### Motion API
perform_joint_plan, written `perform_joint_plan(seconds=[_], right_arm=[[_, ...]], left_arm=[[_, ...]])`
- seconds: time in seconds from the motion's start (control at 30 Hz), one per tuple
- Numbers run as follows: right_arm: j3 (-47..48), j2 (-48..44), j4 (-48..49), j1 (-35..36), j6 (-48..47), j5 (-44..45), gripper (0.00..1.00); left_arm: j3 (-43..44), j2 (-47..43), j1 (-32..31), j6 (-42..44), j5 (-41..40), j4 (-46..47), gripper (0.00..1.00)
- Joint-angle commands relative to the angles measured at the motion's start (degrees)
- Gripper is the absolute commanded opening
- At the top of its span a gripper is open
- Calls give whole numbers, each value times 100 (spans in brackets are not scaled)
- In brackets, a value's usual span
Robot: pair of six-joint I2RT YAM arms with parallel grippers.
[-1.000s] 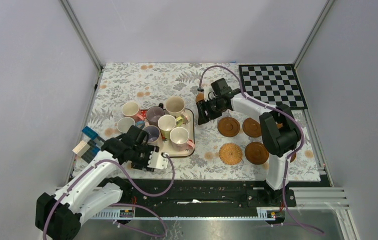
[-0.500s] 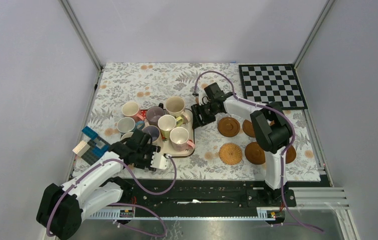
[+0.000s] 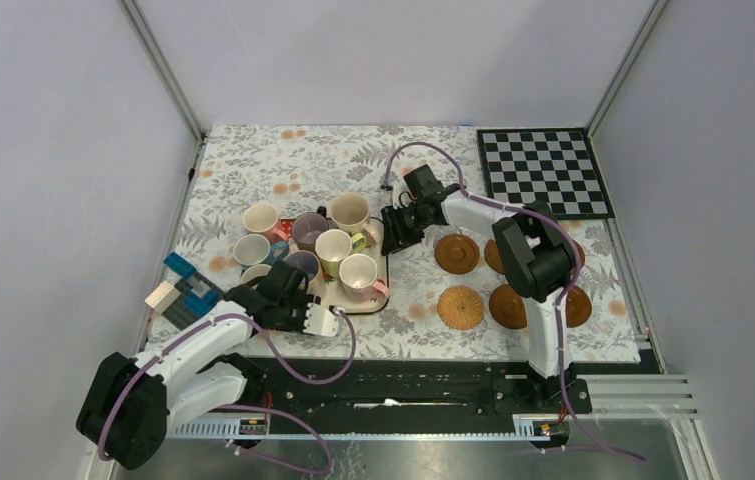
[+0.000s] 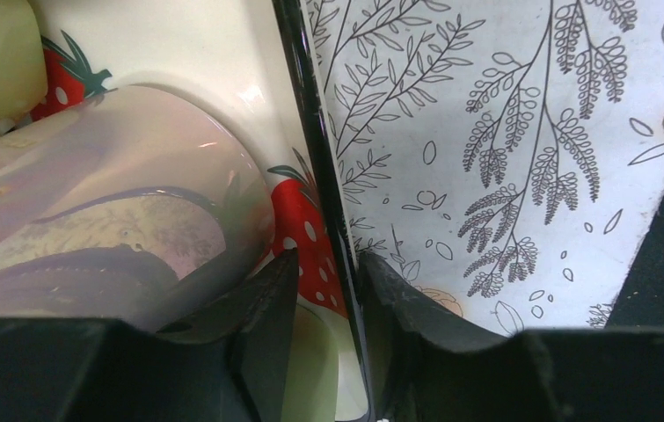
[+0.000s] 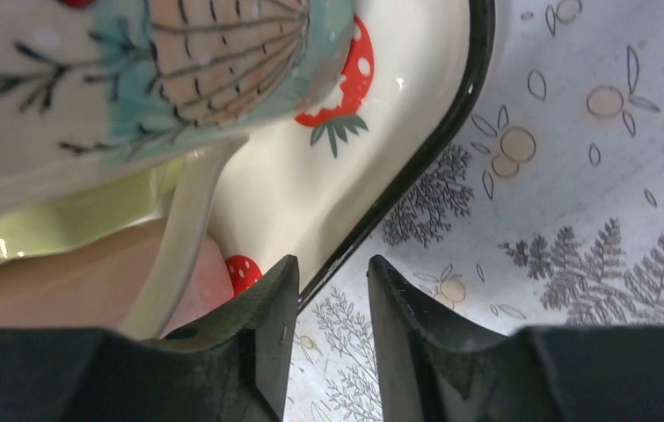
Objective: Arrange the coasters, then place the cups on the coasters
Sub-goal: Move the tray to the center of the board.
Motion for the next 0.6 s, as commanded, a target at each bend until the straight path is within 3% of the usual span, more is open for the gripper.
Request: perform_joint_plan(seconds=[0.0,0.37,0.57], right_arm=[[414,181,135,88,122,-240,38],[880,551,164,88,225,-298,27],[1134,776,233,88,369,-336,25]], left_arm=[[85,211,-5,-236,-204,571,36],[52,430,93,-492,-371,1013,29],[122,758,459,-505,-403,1408,27]])
